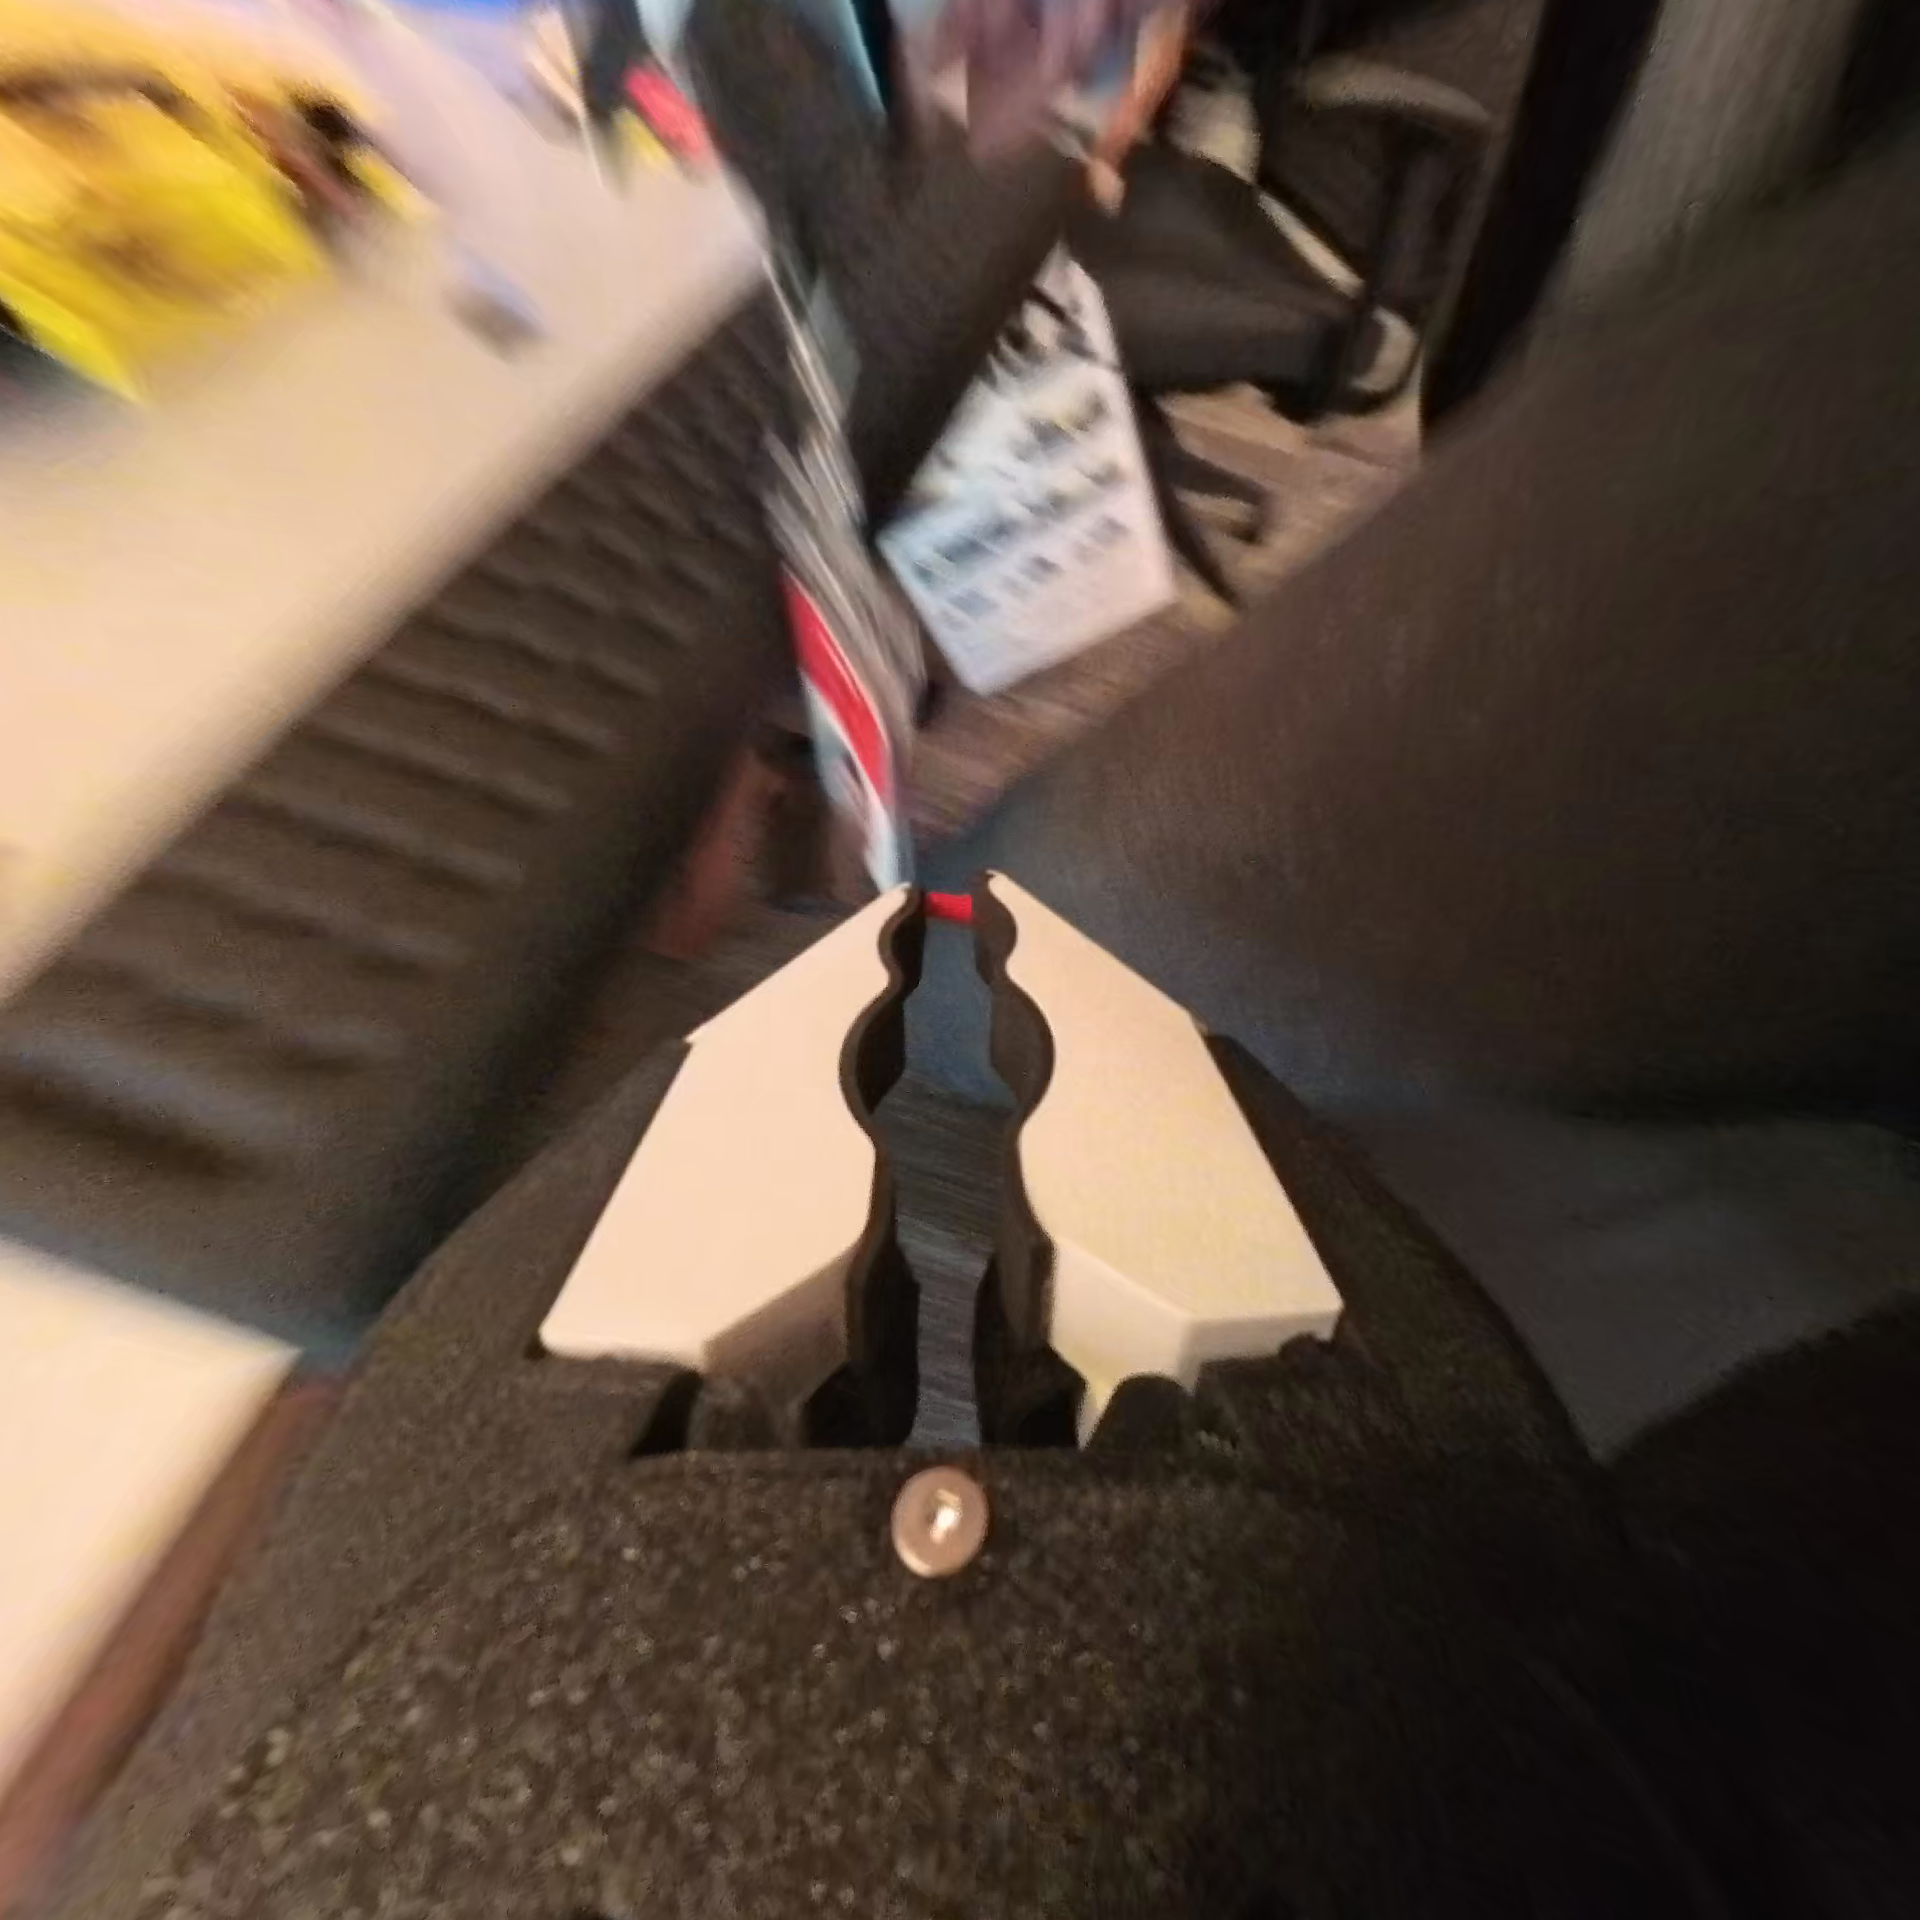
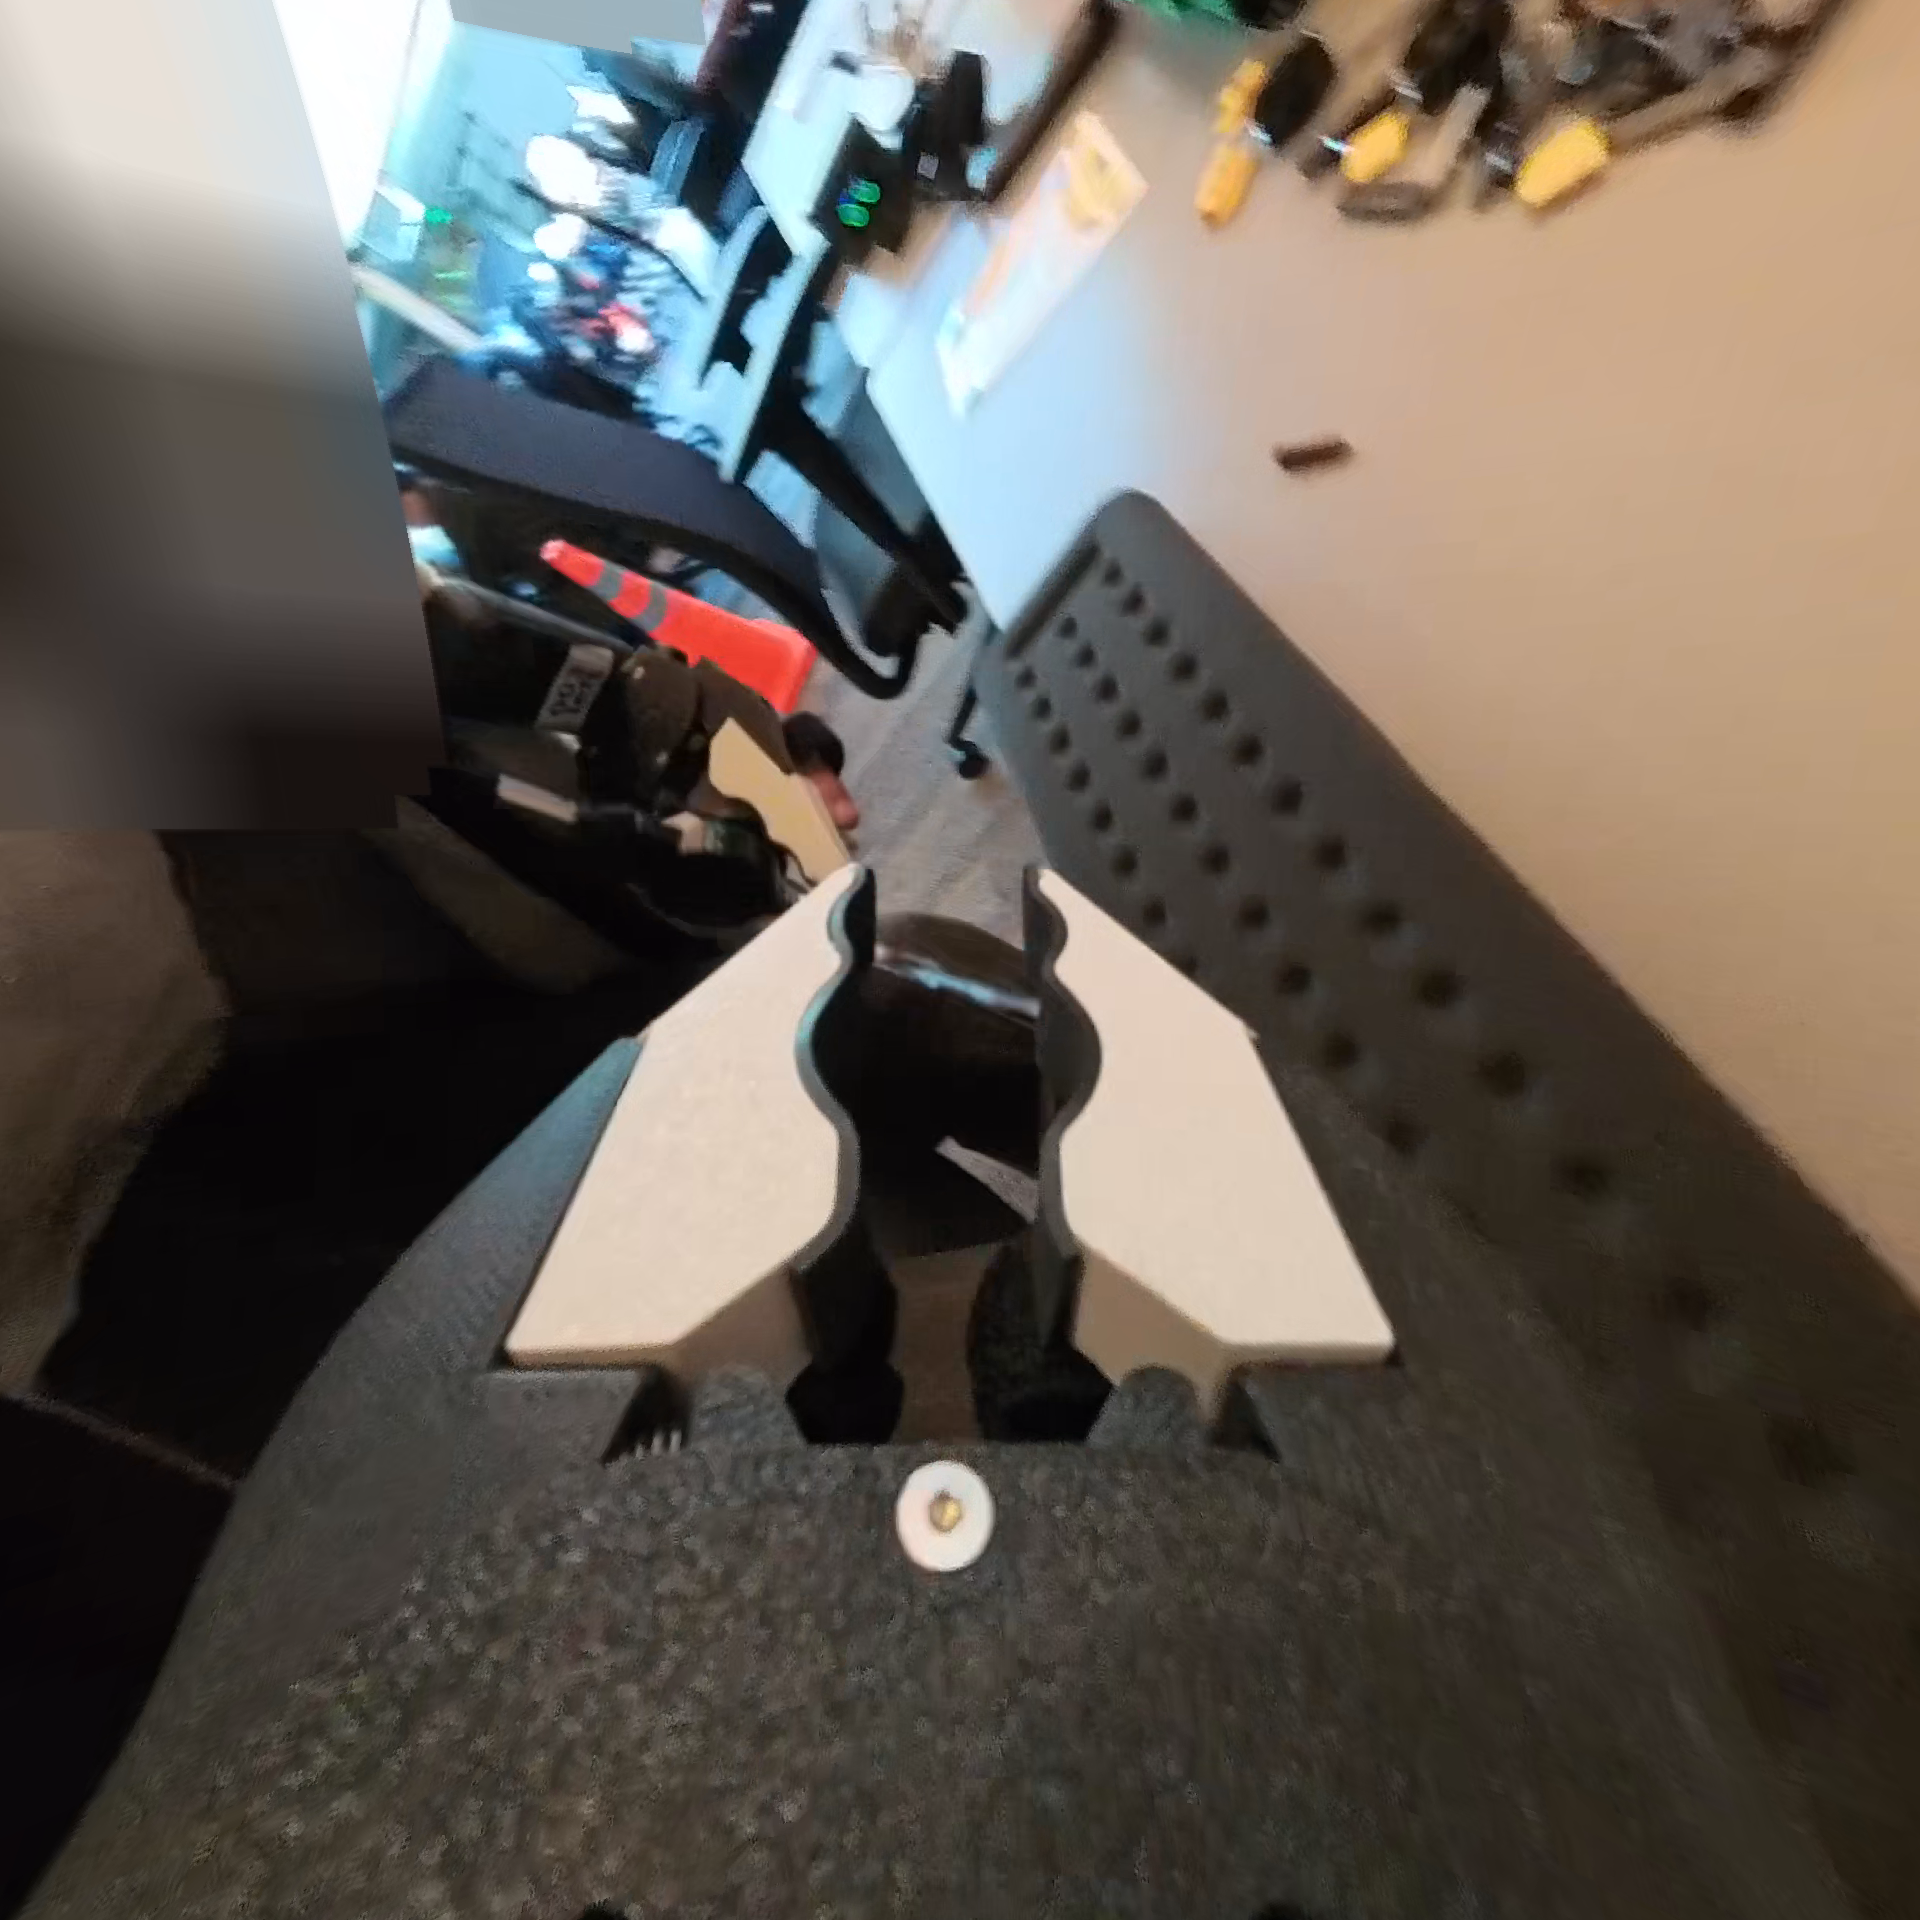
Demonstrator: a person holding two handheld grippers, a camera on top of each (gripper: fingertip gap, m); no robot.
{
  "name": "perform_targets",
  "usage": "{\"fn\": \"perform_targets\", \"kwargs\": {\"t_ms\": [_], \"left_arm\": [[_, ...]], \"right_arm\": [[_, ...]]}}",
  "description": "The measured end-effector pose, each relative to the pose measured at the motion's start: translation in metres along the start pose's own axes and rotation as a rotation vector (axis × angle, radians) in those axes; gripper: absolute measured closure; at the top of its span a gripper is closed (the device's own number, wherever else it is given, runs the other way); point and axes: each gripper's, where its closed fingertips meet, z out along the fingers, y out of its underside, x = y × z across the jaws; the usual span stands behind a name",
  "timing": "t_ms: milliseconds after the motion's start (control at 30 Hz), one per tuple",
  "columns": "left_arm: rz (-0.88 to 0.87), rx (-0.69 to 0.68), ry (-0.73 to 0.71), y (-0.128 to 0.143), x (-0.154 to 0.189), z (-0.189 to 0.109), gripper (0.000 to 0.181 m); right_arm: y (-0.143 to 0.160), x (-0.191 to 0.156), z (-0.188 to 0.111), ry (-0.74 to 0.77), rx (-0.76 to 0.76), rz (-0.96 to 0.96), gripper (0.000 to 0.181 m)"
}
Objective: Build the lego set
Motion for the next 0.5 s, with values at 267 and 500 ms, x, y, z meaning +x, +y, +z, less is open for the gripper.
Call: {"fn": "perform_targets", "kwargs": {"t_ms": [267,500], "left_arm": [[0.236,0.125,-0.353,-0.052,-0.080,-0.066,0.173],[0.450,0.252,-0.485,-0.076,-0.075,-0.060,0.173]], "right_arm": [[-0.020,-0.013,0.117,-0.333,-0.119,-0.159,0.158],[0.004,-0.058,0.116,-0.667,-0.205,-0.009,0.161]]}}
